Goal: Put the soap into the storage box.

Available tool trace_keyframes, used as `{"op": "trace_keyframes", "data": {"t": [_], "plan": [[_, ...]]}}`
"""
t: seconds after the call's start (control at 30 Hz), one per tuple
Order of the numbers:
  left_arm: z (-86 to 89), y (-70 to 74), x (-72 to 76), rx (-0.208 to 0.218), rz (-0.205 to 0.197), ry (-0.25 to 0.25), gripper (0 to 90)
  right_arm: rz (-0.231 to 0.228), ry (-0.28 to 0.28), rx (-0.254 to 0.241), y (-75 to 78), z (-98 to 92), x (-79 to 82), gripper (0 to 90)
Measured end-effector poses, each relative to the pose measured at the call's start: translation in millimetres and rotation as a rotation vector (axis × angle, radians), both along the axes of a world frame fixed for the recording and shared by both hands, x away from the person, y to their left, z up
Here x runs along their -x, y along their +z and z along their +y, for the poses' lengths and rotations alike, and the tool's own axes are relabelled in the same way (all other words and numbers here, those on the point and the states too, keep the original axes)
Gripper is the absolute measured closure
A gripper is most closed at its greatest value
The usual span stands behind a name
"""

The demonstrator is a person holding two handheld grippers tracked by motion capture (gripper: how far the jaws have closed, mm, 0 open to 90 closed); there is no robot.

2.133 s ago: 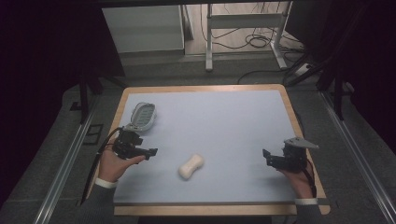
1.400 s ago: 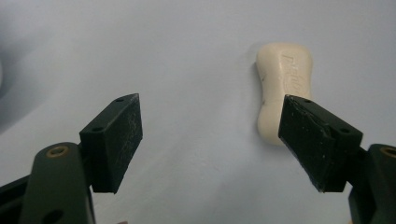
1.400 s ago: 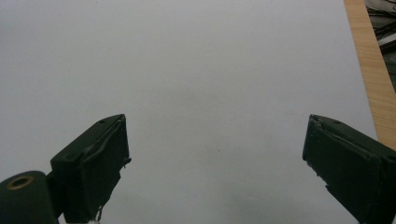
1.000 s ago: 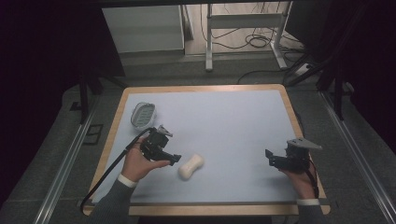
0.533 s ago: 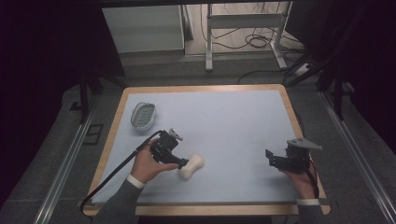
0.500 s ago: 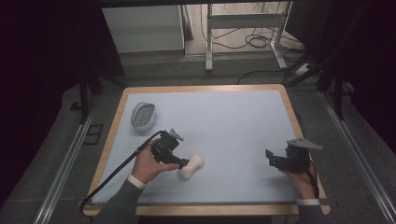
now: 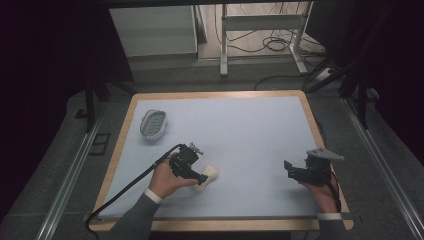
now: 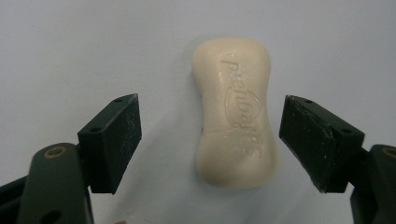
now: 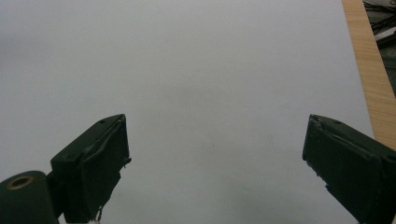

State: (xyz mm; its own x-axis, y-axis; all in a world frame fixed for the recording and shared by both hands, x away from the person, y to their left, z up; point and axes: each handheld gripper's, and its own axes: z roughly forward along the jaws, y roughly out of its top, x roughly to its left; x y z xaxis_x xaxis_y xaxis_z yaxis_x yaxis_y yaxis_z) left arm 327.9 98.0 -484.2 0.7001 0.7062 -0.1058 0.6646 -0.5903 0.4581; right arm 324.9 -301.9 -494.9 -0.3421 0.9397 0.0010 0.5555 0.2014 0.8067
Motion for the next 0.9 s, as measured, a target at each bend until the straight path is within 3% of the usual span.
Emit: {"op": "trace_keyframes", "data": {"t": [0.7, 0.9], "plan": [[-14.6, -22.6, -6.3, -0.024, 0.042, 0.003, 22.0, 0.016, -0.008, 0.006, -3.2, -1.1, -1.7, 7.0], [-18.3, -28.2, -6.4, -0.027, 0.048, 0.003, 25.9, 0.018, -0.011, 0.004, -3.3, -1.4, -1.8, 7.0]]}}
